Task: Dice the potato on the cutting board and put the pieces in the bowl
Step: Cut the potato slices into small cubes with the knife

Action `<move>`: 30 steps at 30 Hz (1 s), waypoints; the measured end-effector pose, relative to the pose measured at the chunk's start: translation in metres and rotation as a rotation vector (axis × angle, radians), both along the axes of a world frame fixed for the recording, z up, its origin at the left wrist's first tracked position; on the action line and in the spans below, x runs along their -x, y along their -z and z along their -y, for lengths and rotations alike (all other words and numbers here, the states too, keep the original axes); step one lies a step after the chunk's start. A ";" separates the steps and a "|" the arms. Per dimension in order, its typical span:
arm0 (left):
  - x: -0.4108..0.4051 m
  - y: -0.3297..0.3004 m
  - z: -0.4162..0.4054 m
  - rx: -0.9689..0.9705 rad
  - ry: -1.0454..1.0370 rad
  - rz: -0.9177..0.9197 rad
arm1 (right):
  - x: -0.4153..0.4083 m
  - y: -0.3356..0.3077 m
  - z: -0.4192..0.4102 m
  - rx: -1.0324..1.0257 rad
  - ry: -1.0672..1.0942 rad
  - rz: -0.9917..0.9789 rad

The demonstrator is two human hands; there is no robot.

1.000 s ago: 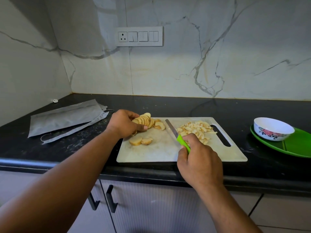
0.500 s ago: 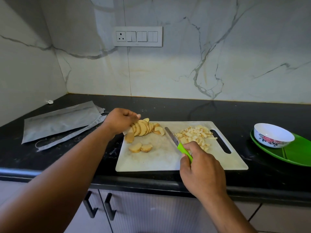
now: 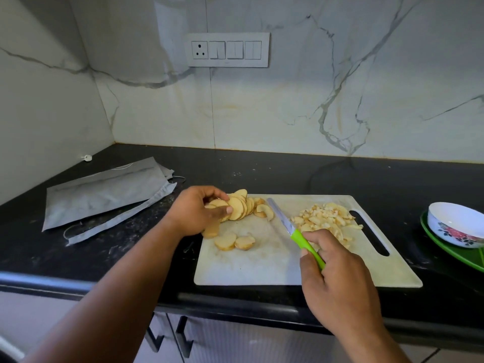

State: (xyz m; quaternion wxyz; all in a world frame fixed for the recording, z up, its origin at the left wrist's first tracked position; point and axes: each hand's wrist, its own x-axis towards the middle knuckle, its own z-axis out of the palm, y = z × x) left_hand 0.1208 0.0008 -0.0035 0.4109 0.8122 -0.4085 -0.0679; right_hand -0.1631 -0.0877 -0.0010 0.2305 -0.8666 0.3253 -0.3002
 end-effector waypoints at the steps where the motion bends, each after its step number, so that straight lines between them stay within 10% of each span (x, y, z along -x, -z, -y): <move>1: 0.002 0.001 -0.002 -0.038 -0.012 0.079 | -0.004 0.000 -0.001 -0.005 -0.015 0.014; 8: 0.011 0.003 0.004 -0.060 -0.035 0.346 | -0.021 0.003 -0.001 -0.022 -0.101 0.075; 18: 0.006 0.007 0.021 0.382 0.099 -0.199 | -0.018 0.006 -0.001 -0.005 -0.138 0.045; 25: 0.037 -0.025 0.014 0.623 0.002 -0.253 | -0.015 0.006 0.001 -0.042 -0.054 0.166; 30: 0.091 -0.029 0.022 0.151 0.202 -0.011 | 0.005 0.003 0.013 -0.050 0.071 0.119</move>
